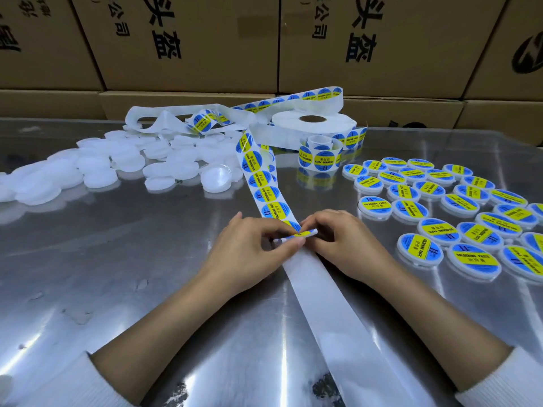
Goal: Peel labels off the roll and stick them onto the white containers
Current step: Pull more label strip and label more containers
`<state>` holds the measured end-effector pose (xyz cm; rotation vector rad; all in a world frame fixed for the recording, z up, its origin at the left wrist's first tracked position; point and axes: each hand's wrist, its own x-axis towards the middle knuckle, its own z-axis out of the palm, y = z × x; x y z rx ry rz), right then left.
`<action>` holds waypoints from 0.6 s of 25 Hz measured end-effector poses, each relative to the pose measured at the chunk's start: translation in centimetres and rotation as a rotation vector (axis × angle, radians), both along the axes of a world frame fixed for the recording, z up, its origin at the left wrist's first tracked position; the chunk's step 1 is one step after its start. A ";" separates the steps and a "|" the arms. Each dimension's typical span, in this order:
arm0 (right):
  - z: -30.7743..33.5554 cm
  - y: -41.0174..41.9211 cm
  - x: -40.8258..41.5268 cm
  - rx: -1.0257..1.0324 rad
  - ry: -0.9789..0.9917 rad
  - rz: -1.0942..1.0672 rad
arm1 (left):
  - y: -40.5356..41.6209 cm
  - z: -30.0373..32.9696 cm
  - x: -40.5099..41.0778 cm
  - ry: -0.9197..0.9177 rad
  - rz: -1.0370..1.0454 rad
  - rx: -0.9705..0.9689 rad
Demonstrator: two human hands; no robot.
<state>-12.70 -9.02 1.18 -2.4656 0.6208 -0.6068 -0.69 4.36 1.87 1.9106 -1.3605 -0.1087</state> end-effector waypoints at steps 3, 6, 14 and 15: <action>0.1 0.1 -0.1 0.017 -0.004 0.008 | 0.1 0.4 -0.4 0.034 0.007 -0.117; 0.1 0.0 -0.1 0.020 0.039 -0.018 | 0.4 1.0 -0.4 0.012 0.039 -0.326; 0.4 -0.2 -0.3 0.034 0.001 -0.181 | 1.0 2.7 0.4 0.097 0.101 -0.473; 0.6 -0.1 -0.2 0.060 -0.100 -0.217 | 0.9 2.7 0.4 0.088 0.101 -0.454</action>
